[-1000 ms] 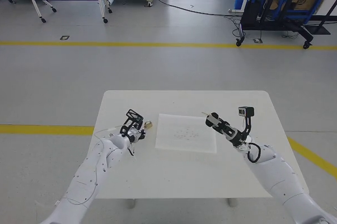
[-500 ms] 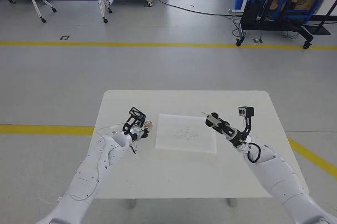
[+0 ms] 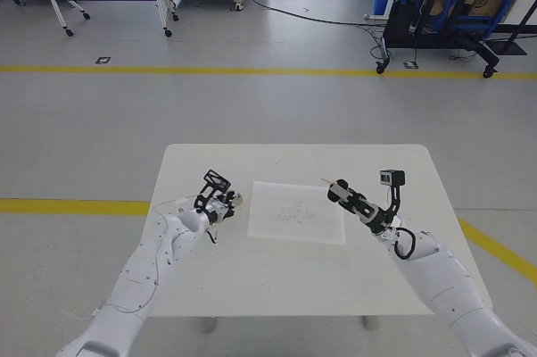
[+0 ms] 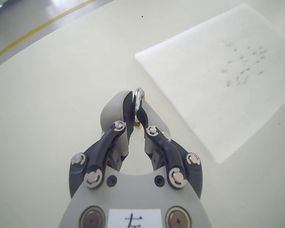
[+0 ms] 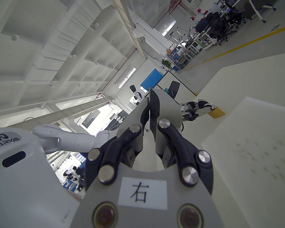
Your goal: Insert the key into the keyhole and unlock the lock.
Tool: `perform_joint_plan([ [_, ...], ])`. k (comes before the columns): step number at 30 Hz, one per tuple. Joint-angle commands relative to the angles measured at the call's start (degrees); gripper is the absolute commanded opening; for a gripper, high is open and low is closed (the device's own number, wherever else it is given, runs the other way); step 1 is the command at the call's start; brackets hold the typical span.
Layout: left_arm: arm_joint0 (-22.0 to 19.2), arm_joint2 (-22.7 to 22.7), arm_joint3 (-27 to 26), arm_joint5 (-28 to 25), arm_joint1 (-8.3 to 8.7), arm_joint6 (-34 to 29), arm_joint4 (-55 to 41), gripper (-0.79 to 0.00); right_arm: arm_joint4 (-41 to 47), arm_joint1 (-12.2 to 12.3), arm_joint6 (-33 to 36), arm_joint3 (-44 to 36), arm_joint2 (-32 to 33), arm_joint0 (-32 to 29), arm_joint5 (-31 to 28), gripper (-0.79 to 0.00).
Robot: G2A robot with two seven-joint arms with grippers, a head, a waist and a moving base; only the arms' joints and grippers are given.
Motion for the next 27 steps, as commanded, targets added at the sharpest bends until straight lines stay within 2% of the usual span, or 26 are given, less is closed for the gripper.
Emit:
perform_joint_plan([
  [1,0.42,-1.59,-0.06,-3.64,-0.15,-1.36,-9.25,-0.785,0.00,0.00,0.00,0.00,0.00,0.00,0.00,-0.785],
  [4,0.89,-4.07,0.13,-10.19,-0.33,-7.09,-26.08,-0.785,0.00,0.00,0.00,0.00,0.00,0.00,0.00,-0.785],
  [6,0.90,-5.10,0.32,-13.88,-0.27,-13.35,-36.49,-0.785,0.00,0.00,0.00,0.00,0.00,0.00,0.00,-0.785],
  [10,0.80,-6.51,0.64,-16.38,-0.01,-25.20,-55.25,-0.785,0.00,0.00,0.00,0.00,0.00,0.00,0.00,-0.785],
  [19,0.77,-6.58,0.62,-16.23,0.03,-26.07,-56.19,-0.785,0.00,0.00,0.00,0.00,0.00,0.00,0.00,-0.785],
  [21,1.75,-6.42,0.18,-14.13,-0.22,-25.03,-59.64,-0.785,0.00,0.00,0.00,0.00,0.00,0.00,0.00,-0.785],
  [23,2.23,-6.34,0.55,-10.73,-0.66,-25.35,-67.31,-0.785,0.00,0.00,0.00,0.00,0.00,0.00,0.00,-0.785],
  [27,-0.47,-5.67,5.21,1.23,-1.62,-33.25,-82.97,-0.785,-1.79,-0.94,-4.75,-1.56,-1.15,0.95,5.49,-0.785],
])
